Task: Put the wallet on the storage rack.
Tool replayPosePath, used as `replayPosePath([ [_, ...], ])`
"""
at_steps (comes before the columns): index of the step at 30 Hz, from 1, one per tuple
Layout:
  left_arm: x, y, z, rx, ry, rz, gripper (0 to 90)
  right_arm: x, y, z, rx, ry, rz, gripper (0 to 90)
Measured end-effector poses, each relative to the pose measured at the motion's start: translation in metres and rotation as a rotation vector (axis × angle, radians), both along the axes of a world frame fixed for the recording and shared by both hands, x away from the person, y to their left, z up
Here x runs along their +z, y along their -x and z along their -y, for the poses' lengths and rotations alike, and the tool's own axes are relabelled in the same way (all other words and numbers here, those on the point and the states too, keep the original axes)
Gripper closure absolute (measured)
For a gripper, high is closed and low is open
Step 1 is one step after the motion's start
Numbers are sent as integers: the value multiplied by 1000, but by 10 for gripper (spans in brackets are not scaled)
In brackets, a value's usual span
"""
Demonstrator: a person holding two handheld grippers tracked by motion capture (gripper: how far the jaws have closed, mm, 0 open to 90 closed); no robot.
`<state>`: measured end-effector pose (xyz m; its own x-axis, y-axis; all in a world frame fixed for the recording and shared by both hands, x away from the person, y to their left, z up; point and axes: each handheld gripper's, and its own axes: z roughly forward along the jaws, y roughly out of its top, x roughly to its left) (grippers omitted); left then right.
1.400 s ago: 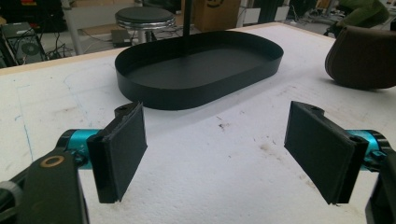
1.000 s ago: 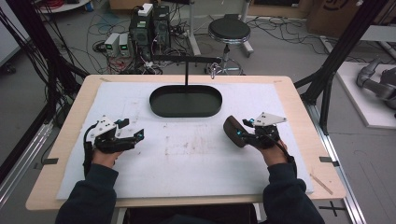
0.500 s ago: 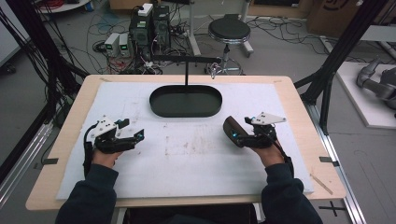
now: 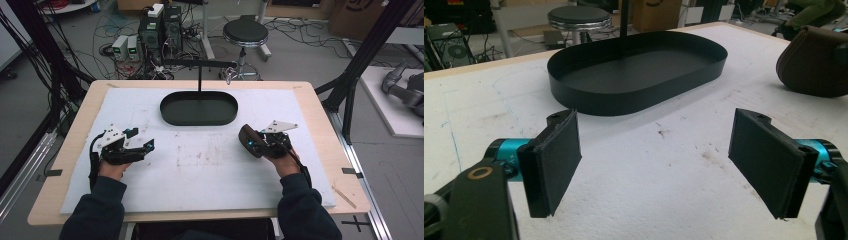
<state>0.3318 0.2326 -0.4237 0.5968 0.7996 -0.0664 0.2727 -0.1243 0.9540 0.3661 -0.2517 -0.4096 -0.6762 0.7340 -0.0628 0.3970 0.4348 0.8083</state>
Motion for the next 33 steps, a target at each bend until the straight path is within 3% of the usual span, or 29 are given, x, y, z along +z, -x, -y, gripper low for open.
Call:
replayPosePath([
  [4, 0, 0, 0, 1, -1, 0, 207, 5, -1, -1, 13, -23, 17, 638],
  [8, 0, 0, 0, -1, -3, 0, 207, 14, -6, -6, 22, -84, 44, 639],
  [16, 0, 0, -1, -4, 6, 0, 207, 31, -37, -33, 48, -164, 65, 638],
  [25, -1, -1, 0, -8, 10, 0, 207, 43, -78, -75, 86, -159, 74, 638],
  [27, -1, -1, -1, -9, 9, 1, 207, 42, -87, -85, 86, -153, 91, 639],
  [33, -1, -1, -1, -12, 10, -2, 207, 34, -113, -116, 73, -112, 85, 639],
])
